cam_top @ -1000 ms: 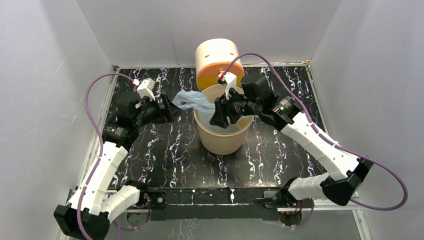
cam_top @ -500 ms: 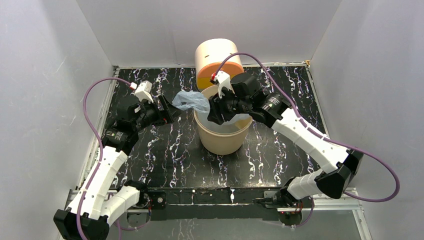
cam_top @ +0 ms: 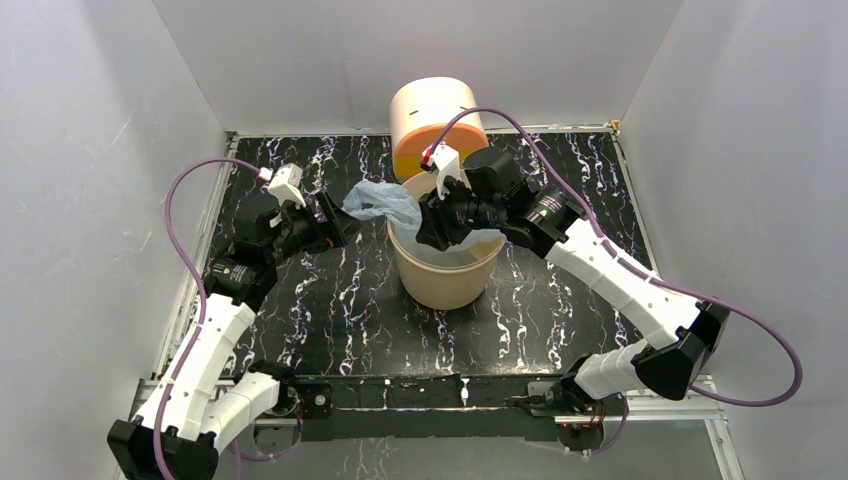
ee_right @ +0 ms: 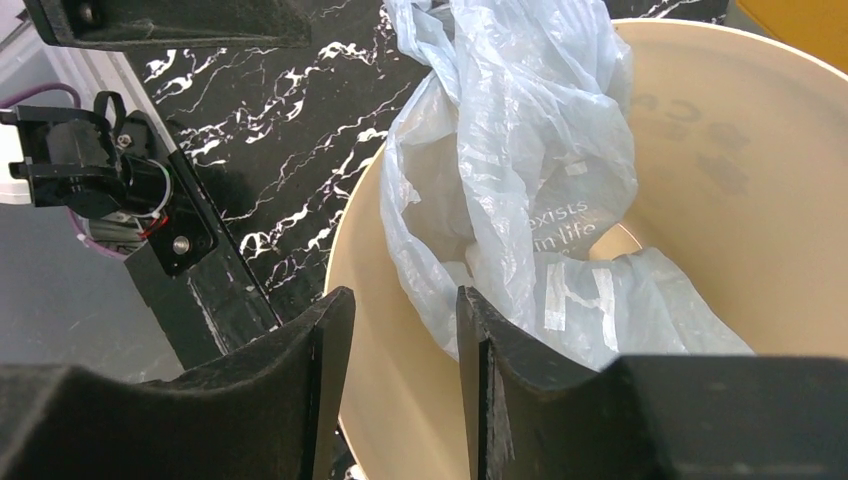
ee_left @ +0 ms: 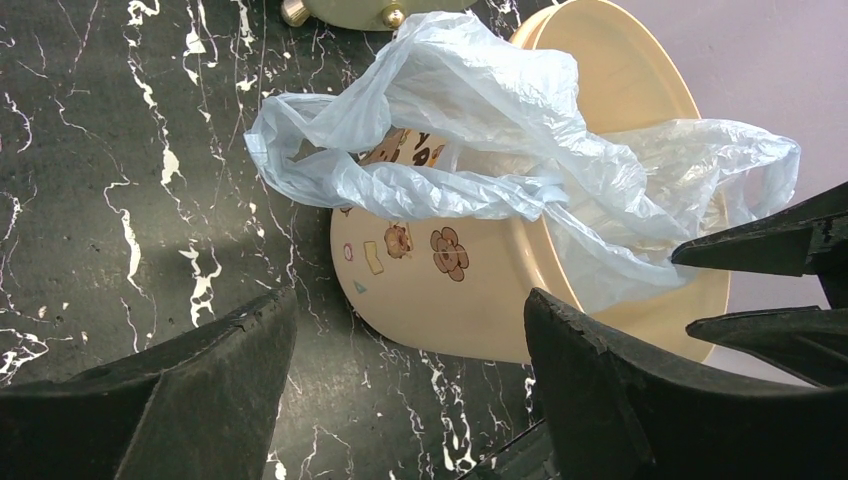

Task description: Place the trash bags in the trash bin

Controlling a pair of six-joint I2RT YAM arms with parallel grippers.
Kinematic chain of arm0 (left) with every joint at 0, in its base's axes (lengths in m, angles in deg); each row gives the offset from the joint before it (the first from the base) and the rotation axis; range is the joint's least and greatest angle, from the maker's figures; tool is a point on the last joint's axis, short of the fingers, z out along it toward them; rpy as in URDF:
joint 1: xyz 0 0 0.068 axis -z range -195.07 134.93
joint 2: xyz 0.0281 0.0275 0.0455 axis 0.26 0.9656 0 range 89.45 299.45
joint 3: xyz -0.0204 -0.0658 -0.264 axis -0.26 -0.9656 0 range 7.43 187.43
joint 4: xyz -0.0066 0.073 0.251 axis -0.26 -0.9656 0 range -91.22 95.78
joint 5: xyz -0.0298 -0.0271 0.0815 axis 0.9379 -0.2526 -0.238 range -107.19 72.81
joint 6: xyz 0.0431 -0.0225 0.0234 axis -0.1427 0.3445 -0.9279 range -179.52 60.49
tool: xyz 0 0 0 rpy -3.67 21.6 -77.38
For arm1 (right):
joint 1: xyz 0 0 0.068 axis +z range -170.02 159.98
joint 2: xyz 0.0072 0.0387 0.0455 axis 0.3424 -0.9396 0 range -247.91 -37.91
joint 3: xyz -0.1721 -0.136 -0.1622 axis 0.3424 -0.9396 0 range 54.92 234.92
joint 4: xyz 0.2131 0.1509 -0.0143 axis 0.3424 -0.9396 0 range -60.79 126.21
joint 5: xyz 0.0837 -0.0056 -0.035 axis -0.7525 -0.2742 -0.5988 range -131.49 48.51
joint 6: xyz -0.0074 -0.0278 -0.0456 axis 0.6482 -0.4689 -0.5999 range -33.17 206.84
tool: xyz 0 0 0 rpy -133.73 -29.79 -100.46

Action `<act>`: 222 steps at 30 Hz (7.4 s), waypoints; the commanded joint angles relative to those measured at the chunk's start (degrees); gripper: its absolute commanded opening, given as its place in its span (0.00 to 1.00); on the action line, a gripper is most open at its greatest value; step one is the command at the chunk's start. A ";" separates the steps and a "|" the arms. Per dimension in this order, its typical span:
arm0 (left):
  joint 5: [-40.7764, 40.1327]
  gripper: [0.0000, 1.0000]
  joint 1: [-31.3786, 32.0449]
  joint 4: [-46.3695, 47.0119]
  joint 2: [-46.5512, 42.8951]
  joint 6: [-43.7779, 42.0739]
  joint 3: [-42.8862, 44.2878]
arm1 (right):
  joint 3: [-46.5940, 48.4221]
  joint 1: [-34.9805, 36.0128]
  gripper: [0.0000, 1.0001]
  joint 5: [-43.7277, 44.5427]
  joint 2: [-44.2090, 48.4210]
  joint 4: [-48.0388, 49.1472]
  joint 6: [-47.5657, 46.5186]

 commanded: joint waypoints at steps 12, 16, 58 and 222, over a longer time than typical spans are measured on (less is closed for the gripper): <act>-1.25 0.82 -0.38 1.24 -1.40 1.65 -0.77 | 3.89 -0.03 0.57 -2.71 -2.00 5.03 -1.49; -0.49 0.82 -0.36 1.15 -1.02 1.01 -0.65 | 3.34 -0.07 0.57 -1.38 -3.94 4.17 -3.13; 13.29 0.82 -0.40 32.49 -1.26 26.71 -12.46 | -4.31 0.26 0.11 -14.99 2.77 -3.66 1.16; 17.78 0.76 13.49 -28.16 16.56 -58.64 29.21 | 5.43 -26.70 0.61 -7.75 6.95 -17.78 -44.30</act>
